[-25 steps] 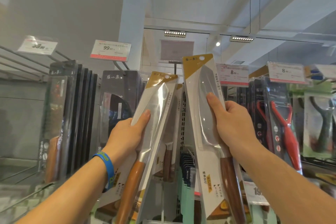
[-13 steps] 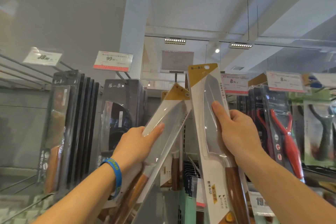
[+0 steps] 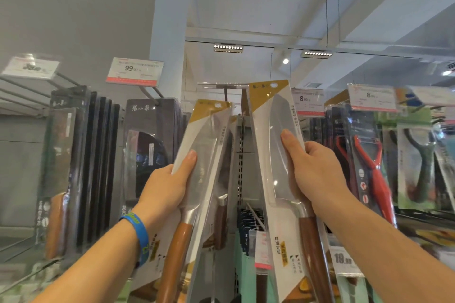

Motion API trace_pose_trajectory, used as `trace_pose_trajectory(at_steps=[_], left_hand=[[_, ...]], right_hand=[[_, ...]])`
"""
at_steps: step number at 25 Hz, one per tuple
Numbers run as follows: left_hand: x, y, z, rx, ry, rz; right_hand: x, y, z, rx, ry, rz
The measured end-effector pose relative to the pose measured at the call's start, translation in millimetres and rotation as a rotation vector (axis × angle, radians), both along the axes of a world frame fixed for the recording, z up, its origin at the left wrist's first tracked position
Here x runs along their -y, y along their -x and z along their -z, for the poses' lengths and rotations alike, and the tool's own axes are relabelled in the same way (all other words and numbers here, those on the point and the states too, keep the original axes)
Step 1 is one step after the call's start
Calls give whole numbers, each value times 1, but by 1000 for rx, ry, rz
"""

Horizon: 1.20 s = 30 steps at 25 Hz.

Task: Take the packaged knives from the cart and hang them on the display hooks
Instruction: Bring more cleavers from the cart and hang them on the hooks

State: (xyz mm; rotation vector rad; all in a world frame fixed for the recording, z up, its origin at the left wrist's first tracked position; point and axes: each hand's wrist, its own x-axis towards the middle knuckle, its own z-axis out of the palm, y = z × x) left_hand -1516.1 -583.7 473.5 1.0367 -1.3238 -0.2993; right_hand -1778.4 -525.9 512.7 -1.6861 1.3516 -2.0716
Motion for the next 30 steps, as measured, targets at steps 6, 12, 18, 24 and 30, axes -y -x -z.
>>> trace_pose_trajectory(at_steps=[6,12,18,24,30], left_hand=[[-2,-9,-4,68,19,-54],[0,9,-3,221,66,-199],[1,3,-2,251,65,-132],[-7,-2,-13,232,43,-177],[-10,12,-12,372,58,-221]], right_hand=[[-1,-12,4,78,-22,-113],[-12,-15,21,57,-113,-169],[-21,-24,6,-12,-33,-114],[-24,-28,-13,-2,-12,-151],[-15,-27,-8,29,-45,-172]])
